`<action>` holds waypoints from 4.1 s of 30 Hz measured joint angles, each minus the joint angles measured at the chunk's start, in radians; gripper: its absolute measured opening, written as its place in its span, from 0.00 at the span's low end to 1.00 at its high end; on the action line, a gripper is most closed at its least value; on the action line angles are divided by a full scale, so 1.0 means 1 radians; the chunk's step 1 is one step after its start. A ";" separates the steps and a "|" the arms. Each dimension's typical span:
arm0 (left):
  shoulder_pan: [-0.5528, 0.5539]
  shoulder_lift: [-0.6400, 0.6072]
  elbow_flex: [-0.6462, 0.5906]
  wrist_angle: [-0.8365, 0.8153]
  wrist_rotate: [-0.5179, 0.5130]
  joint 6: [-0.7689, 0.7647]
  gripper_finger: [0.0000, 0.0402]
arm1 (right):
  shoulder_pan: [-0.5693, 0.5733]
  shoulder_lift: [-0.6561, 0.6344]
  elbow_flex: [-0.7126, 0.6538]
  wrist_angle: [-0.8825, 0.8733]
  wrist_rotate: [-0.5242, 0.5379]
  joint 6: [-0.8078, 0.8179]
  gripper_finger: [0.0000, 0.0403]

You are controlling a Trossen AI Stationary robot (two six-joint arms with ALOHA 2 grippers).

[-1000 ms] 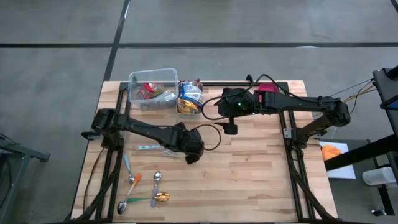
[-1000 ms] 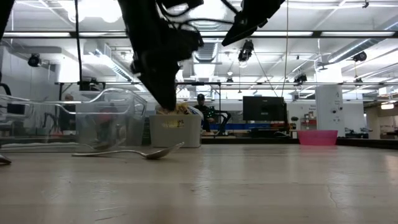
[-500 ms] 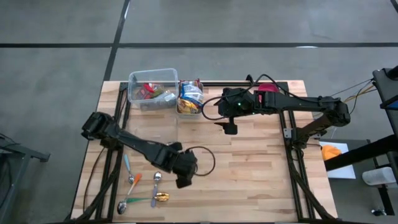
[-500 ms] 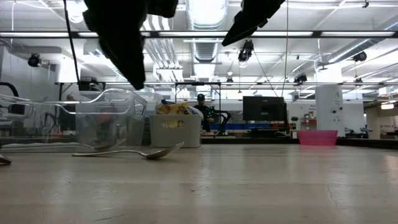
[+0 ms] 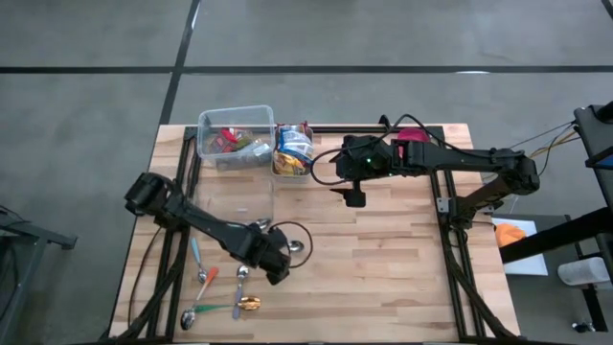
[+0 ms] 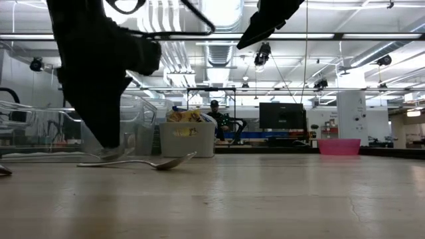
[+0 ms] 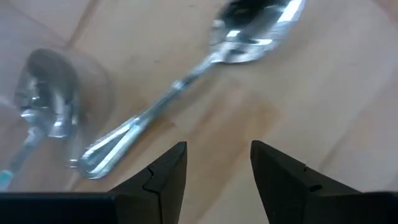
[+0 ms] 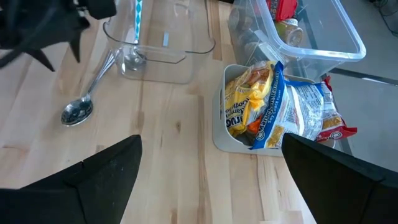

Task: Pick & Place Food Item
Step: Adjust the transparent bin, then put the silver spoon into the transparent bin

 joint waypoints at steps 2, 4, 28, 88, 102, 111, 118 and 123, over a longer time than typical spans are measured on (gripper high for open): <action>0.009 -0.017 -0.031 0.001 -0.024 0.004 0.45 | 0.000 0.000 0.000 0.000 0.000 0.000 0.95; 0.018 -0.038 -0.071 0.000 -0.053 0.004 0.45 | 0.000 0.000 0.000 0.000 0.000 0.000 0.95; 0.116 -0.497 -0.492 0.020 -0.177 0.129 0.45 | 0.000 0.000 0.000 0.000 0.000 0.000 0.95; 0.010 -0.125 -0.162 0.327 -0.255 0.624 0.54 | 0.000 0.000 0.000 0.000 0.000 0.000 0.95; 0.053 -0.125 -0.332 0.540 -0.157 0.656 0.72 | 0.000 0.000 0.000 0.000 0.000 0.000 0.95; 0.076 -0.126 -0.417 0.667 -0.123 0.651 0.69 | 0.000 0.000 0.000 0.000 0.000 0.000 0.95; 0.083 -0.126 -0.437 0.679 -0.081 0.606 0.54 | 0.000 0.000 0.000 0.000 0.000 0.000 0.95; 0.089 -0.118 -0.437 0.687 -0.051 0.603 0.45 | 0.000 0.000 0.000 0.000 0.000 0.000 0.95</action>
